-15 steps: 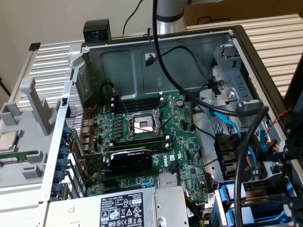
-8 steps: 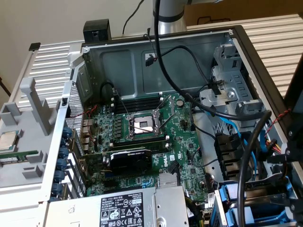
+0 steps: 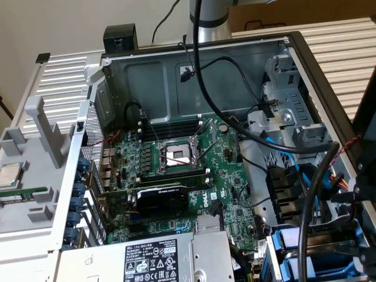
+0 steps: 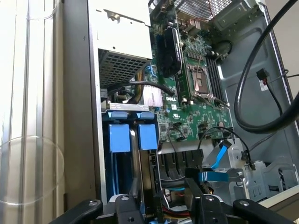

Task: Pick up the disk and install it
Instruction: 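Insert the first disk wire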

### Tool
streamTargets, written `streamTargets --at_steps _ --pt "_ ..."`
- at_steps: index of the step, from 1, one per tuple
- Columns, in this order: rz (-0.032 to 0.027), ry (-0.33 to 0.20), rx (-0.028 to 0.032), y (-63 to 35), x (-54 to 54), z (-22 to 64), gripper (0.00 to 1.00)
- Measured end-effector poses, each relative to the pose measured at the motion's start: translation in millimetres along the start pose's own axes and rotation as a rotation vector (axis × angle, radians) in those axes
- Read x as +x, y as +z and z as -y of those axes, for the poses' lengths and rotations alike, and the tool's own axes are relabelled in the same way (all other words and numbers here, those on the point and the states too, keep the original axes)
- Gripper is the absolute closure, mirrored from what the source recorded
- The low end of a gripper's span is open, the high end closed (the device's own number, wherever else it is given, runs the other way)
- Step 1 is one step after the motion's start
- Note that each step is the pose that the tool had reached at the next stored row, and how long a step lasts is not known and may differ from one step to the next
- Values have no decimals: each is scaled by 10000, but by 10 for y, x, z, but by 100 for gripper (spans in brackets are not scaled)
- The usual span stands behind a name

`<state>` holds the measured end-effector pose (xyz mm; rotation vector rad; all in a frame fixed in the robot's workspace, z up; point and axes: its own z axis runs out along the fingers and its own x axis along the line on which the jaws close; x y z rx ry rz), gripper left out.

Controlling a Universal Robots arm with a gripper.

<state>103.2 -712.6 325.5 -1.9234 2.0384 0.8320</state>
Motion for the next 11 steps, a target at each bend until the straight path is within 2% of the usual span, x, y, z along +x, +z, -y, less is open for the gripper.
streamTargets --at_steps 6,11 --pt "-4 -64 -56 3 1 6 50" --pt "-11 -85 -73 2 -1 7 50"
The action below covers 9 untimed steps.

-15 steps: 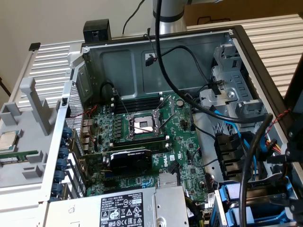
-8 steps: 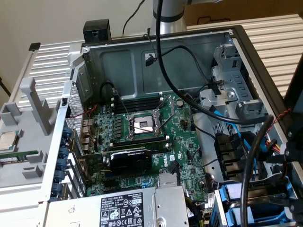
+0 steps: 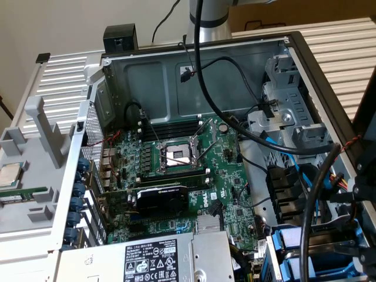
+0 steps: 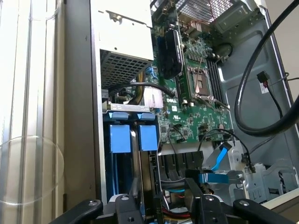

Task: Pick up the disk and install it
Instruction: 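Insert the first disk wire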

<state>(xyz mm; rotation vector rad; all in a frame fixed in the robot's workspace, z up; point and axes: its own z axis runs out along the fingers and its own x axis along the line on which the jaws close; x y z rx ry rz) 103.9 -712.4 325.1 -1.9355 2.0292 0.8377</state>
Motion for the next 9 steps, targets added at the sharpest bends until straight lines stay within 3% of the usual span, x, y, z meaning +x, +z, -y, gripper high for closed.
streamTargets --at_steps 9 --pt "1 -1 -1 3 -34 -3 50"
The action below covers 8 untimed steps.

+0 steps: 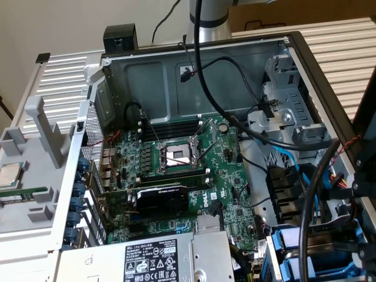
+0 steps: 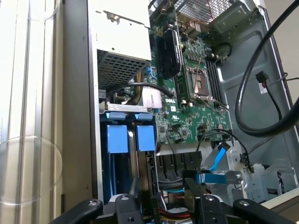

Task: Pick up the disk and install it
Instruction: 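Insert the first disk wire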

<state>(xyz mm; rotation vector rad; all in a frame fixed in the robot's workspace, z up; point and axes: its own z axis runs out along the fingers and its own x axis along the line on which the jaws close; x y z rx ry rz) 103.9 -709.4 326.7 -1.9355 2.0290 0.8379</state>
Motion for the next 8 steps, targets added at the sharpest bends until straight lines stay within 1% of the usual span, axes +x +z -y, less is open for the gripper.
streamTargets --at_steps 3,5,8 --pt "-2 -1 -1 8 -29 9 50" --pt "-2 1 -6 4 -31 23 50" --pt "-1 22 -43 2 -42 56 50"
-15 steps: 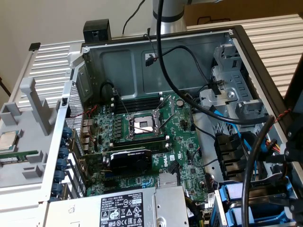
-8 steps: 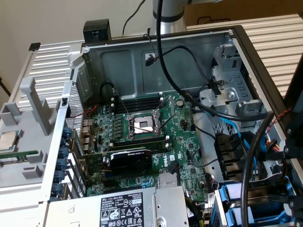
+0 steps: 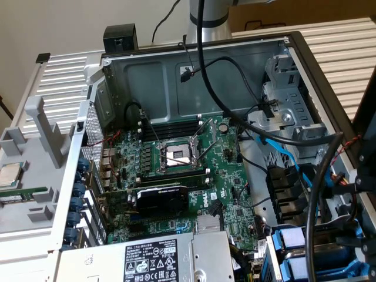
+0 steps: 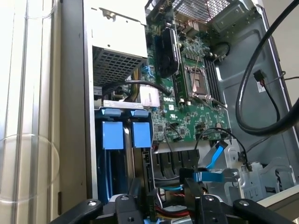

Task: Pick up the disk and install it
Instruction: 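Insert the first disk wire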

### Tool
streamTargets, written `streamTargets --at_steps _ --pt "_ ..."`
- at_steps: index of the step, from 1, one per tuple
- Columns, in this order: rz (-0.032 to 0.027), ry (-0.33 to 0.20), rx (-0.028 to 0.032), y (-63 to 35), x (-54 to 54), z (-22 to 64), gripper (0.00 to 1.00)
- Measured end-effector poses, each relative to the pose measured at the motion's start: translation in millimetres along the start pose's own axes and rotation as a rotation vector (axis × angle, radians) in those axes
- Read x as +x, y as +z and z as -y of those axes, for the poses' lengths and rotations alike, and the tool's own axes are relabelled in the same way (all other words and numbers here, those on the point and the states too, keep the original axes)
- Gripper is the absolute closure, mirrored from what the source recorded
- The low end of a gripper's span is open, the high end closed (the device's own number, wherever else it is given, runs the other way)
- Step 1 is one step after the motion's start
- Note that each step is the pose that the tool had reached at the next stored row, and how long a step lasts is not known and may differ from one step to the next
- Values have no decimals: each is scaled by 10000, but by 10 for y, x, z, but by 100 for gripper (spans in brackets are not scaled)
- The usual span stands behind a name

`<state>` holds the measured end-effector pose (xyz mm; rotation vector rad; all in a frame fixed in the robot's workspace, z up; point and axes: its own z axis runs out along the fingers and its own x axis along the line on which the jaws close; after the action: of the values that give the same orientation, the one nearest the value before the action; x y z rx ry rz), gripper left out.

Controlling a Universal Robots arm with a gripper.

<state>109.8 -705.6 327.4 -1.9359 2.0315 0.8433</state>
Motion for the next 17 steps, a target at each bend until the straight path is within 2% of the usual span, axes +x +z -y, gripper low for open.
streamTargets --at_steps 4,12,15,17 --pt "-2 24 -40 6 -11 5 50" --pt "-63 72 -84 65 -103 3 50" --pt "-126 130 -153 70 -115 9 50" --pt "-139 169 -255 69 -116 16 50"
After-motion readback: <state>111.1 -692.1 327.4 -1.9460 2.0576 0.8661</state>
